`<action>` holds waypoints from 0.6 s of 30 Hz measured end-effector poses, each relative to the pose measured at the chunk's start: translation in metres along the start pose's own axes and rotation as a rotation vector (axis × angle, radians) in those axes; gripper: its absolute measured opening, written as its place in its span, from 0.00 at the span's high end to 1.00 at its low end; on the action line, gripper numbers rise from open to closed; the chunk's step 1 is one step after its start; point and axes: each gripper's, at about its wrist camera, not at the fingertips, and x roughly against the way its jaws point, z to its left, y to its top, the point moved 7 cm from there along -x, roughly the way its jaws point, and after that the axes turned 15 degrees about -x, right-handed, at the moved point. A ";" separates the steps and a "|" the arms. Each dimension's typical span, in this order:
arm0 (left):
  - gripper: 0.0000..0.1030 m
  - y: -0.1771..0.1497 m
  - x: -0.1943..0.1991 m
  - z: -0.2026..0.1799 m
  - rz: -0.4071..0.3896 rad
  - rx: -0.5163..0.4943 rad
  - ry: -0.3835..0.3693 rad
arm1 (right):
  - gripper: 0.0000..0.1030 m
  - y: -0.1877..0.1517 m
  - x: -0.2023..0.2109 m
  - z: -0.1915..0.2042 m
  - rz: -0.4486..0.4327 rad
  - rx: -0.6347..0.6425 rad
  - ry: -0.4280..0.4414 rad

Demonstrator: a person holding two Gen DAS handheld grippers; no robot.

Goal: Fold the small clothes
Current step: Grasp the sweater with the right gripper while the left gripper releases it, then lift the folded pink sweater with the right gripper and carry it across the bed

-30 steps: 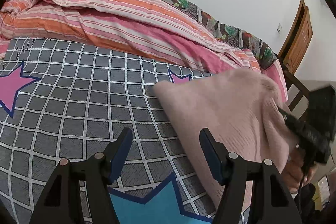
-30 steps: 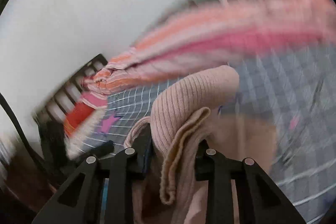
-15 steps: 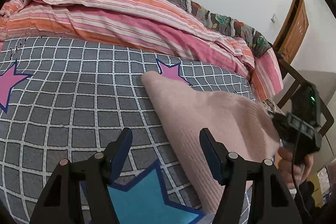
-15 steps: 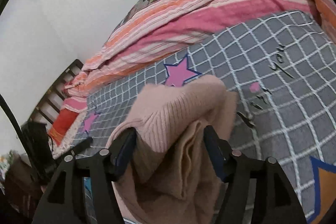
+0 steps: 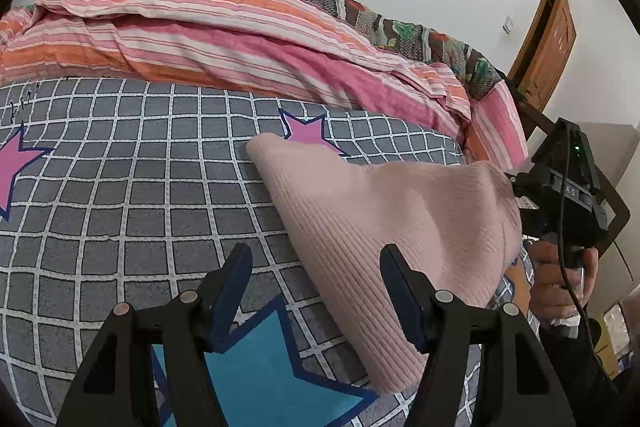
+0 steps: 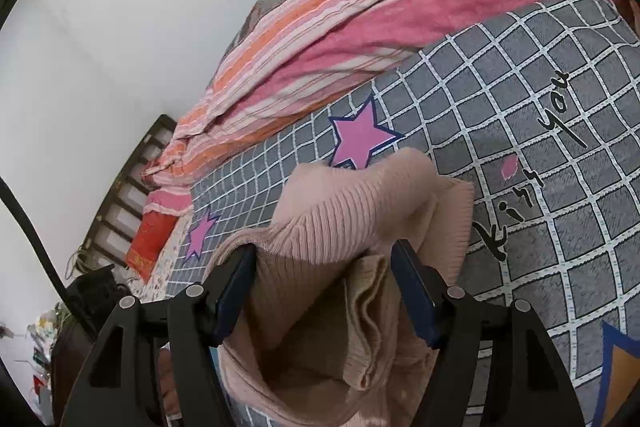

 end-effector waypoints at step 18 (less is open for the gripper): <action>0.38 -0.012 0.005 -0.013 0.024 -0.038 -0.005 | 0.34 -0.020 0.050 -0.022 -0.076 0.079 -0.114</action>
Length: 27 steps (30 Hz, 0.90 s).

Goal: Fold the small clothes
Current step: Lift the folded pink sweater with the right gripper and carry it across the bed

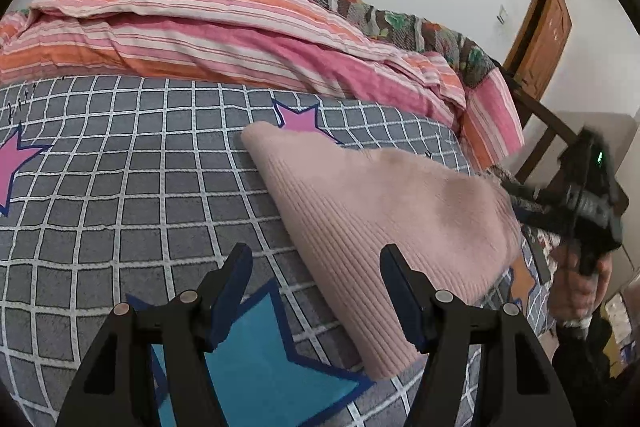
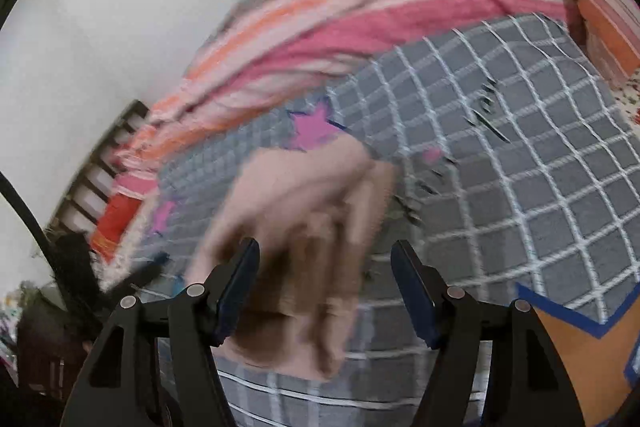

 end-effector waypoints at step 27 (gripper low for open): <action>0.38 -0.004 -0.011 -0.018 0.049 0.053 -0.035 | 0.73 -0.017 0.000 -0.031 -0.116 -0.009 -0.220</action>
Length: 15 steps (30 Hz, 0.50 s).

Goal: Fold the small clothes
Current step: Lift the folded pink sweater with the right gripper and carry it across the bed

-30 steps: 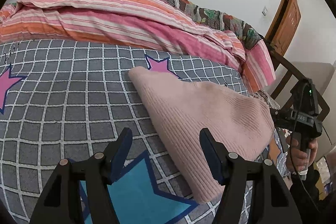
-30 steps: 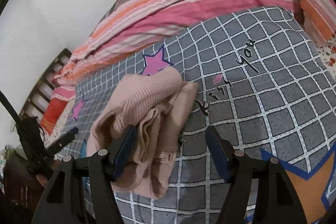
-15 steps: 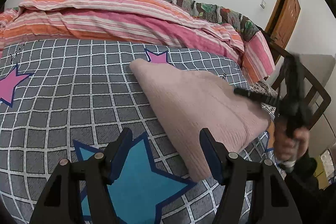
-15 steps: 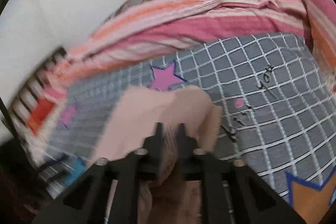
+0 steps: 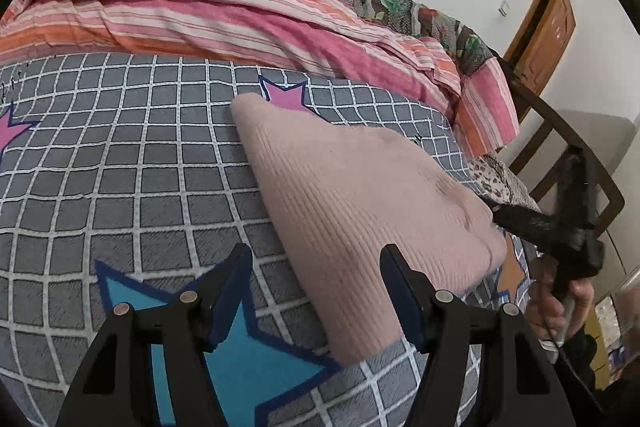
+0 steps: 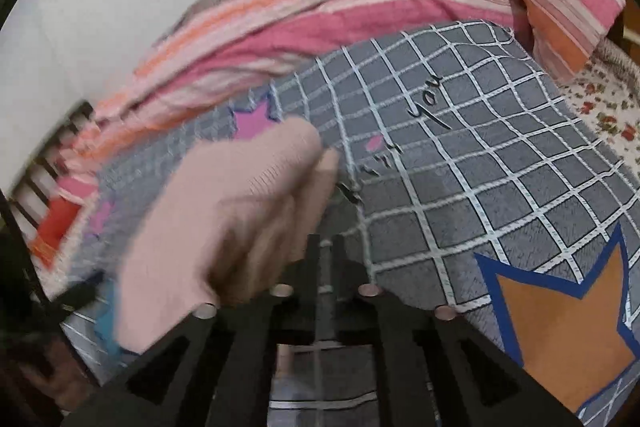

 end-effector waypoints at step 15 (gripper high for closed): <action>0.37 0.017 -0.070 0.018 0.079 0.096 -0.045 | 0.38 -0.007 -0.058 0.031 0.127 0.062 -0.038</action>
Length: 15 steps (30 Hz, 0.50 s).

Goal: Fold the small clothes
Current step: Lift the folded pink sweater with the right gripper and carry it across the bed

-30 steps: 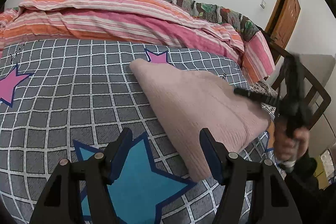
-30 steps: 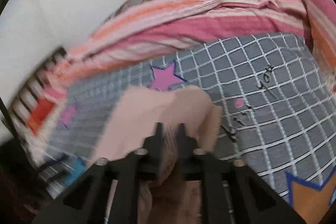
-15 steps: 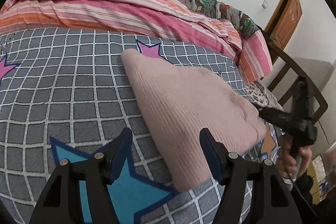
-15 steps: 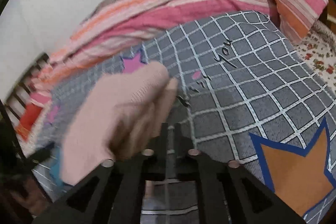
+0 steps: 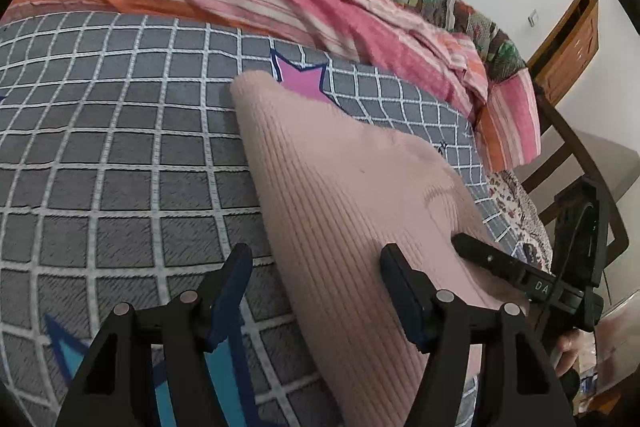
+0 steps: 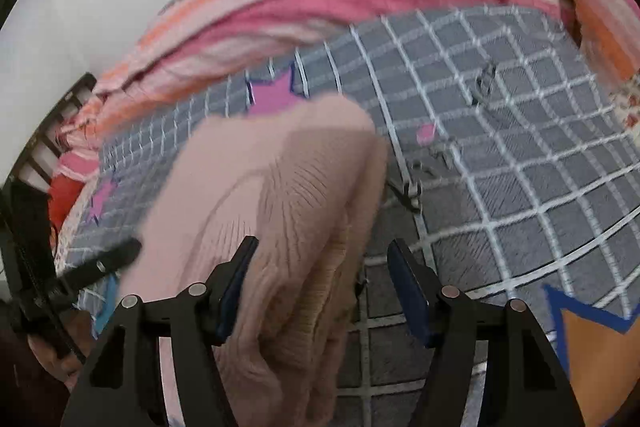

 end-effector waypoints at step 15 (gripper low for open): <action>0.68 0.015 -0.007 -0.016 -0.070 -0.091 0.093 | 0.69 -0.005 -0.012 0.006 0.058 -0.007 0.140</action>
